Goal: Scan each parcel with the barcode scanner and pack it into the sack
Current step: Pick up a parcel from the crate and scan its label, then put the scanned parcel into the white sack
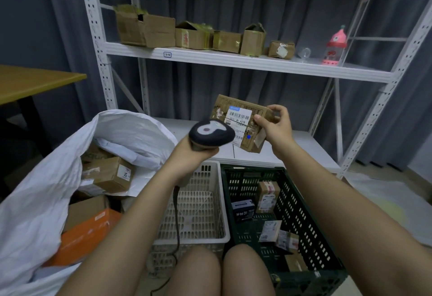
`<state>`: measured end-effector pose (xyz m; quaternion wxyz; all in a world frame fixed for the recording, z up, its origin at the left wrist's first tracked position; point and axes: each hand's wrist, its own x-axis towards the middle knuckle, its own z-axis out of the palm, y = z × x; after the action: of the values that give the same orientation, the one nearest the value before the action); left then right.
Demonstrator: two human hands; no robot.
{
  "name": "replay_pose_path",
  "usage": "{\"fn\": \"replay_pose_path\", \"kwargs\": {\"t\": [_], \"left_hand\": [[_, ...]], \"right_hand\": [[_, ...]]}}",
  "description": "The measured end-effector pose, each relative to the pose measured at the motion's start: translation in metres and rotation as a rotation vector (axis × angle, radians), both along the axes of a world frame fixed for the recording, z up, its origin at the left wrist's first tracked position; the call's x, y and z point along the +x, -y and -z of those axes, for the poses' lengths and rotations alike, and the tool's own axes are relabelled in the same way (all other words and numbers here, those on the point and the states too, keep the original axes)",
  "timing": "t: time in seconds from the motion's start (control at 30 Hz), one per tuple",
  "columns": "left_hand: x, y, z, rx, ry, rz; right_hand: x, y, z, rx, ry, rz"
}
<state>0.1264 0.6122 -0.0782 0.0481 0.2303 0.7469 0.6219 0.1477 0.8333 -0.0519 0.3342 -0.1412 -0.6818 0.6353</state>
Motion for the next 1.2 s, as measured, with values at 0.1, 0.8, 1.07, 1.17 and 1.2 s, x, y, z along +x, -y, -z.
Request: {"fn": "replay_pose_path", "kwargs": {"t": [0.1, 0.8, 1.07, 1.17, 1.2], "left_hand": [[0.0, 0.001, 0.01, -0.002, 0.035, 0.006], [0.001, 0.0, 0.028, -0.016, 0.107, -0.019], [0.004, 0.011, 0.023, -0.002, 0.102, -0.09], [0.006, 0.023, 0.019, 0.041, 0.105, -0.138], [0.007, 0.029, 0.017, 0.052, 0.102, -0.16]], "right_hand": [[-0.002, 0.0, 0.005, -0.01, -0.011, -0.013], [-0.004, -0.001, 0.017, -0.078, -0.032, -0.07], [-0.003, 0.005, 0.012, -0.084, -0.057, -0.094], [-0.001, 0.014, 0.01, -0.053, -0.062, -0.13], [-0.001, 0.018, 0.009, -0.042, -0.063, -0.149]]}}
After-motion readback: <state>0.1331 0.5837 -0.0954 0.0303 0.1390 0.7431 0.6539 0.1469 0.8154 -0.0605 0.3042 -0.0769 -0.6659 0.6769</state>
